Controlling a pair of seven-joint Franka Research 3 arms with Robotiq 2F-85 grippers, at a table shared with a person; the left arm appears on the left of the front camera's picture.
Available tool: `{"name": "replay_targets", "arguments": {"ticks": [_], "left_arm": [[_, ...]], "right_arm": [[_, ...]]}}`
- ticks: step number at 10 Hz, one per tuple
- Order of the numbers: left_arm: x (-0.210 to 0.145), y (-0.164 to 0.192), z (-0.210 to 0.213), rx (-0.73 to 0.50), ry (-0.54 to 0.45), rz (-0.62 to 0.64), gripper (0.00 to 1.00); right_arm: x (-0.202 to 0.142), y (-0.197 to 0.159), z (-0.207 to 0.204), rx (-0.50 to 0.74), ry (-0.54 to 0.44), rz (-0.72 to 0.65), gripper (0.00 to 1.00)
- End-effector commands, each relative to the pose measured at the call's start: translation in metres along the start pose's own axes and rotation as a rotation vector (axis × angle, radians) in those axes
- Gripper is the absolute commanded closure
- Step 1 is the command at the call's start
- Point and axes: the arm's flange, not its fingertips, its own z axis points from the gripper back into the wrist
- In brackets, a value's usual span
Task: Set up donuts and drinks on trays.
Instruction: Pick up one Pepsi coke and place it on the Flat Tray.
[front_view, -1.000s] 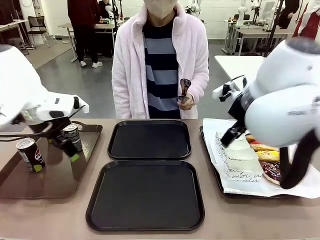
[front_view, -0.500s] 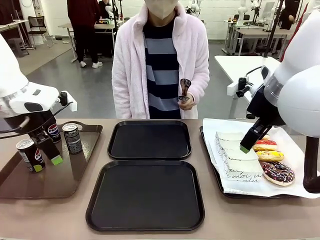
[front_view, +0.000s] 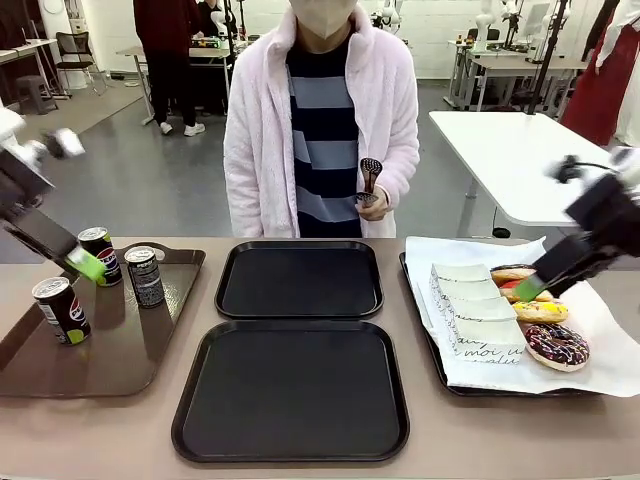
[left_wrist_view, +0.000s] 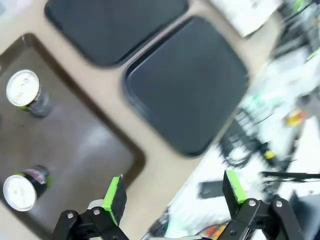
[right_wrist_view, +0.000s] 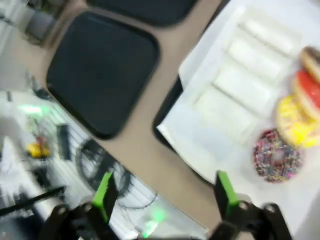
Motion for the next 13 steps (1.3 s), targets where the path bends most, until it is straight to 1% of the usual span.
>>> {"name": "replay_targets", "arguments": {"ticks": [1, 2, 3, 4, 5, 6, 7, 9, 10, 11, 12, 13], "left_arm": [[-0.018, 0.022, 0.034, -0.406, -0.256, 0.183, 0.00], [-0.023, 0.040, 0.050, -0.478, -0.284, 0.226, 0.00], [-0.036, 0.056, 0.062, -0.521, -0.315, 0.264, 0.00], [-0.048, 0.071, 0.071, -0.556, -0.362, 0.298, 0.00], [-0.058, 0.090, 0.081, -0.579, -0.407, 0.340, 0.00], [-0.078, 0.108, 0.086, -0.590, -0.456, 0.392, 0.00], [-0.089, 0.126, 0.090, -0.587, -0.474, 0.438, 0.00], [-0.117, 0.156, 0.092, -0.540, -0.493, 0.513, 0.00], [-0.127, 0.165, 0.094, -0.522, -0.492, 0.538, 0.00], [-0.132, 0.171, 0.095, -0.485, -0.461, 0.556, 0.00], [-0.136, 0.178, 0.101, -0.408, -0.429, 0.581, 0.00], [-0.140, 0.176, 0.106, -0.357, -0.408, 0.587, 0.00]], "right_arm": [[-0.006, -0.046, 0.052, 0.380, -0.226, -0.253, 0.00], [-0.017, -0.069, 0.077, 0.454, -0.311, -0.296, 0.00], [-0.030, -0.090, 0.100, 0.499, -0.372, -0.332, 0.00], [-0.043, -0.107, 0.119, 0.512, -0.399, -0.376, 0.00], [-0.054, -0.126, 0.129, 0.511, -0.405, -0.439, 0.00], [-0.065, -0.150, 0.133, 0.507, -0.387, -0.505, 0.00], [-0.077, -0.171, 0.132, 0.505, -0.377, -0.552, 0.00], [-0.101, -0.205, 0.127, 0.507, -0.363, -0.620, 0.00], [-0.114, -0.218, 0.124, 0.532, -0.344, -0.639, 0.00], [-0.122, -0.226, 0.123, 0.538, -0.339, -0.662, 0.00], [-0.128, -0.230, 0.122, 0.538, -0.350, -0.682, 0.00], [-0.127, -0.229, 0.122, 0.522, -0.342, -0.684, 0.00]]}}
